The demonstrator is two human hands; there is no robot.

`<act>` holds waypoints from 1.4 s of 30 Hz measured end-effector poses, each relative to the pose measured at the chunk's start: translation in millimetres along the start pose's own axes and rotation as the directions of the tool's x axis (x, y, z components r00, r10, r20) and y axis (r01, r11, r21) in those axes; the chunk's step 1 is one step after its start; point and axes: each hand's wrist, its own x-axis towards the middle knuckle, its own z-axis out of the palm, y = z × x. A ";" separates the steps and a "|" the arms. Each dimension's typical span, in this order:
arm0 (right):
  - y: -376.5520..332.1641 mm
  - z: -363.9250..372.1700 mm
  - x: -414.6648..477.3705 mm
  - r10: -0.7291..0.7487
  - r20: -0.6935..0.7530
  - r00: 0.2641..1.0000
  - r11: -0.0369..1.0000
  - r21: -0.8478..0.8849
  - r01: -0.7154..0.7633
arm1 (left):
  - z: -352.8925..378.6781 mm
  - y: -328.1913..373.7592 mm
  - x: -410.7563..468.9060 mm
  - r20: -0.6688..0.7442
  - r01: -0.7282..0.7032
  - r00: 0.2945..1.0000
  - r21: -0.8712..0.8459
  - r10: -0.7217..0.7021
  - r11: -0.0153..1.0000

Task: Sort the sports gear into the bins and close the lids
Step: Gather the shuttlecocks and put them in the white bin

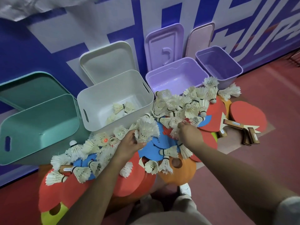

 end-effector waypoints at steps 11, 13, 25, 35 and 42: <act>-2.0 -96.6 3.2 -0.062 -0.214 0.975 0.774 0.606 0.182 | 11.3 7.0 -2.8 -0.073 -0.009 0.997 0.046 0.013 0.999; -12.3 -117.8 4.7 -0.080 -0.151 0.985 0.656 0.736 0.166 | 8.6 9.8 -2.8 -0.079 -0.019 0.997 0.070 0.024 0.997; -107.9 -135.4 39.2 -0.313 0.034 0.949 0.597 0.784 0.169 | -63.5 57.3 -17.2 -0.220 -0.142 0.948 0.353 0.229 0.925; -170.1 -136.0 84.7 -0.410 0.151 0.899 0.665 0.724 0.182 | -129.8 74.4 11.2 -0.227 -0.123 0.929 0.554 0.291 0.823; -197.5 -98.4 122.1 -0.239 0.192 0.952 0.510 0.859 -0.046 | -160.6 66.6 70.2 -0.207 -0.022 0.954 0.668 0.215 0.743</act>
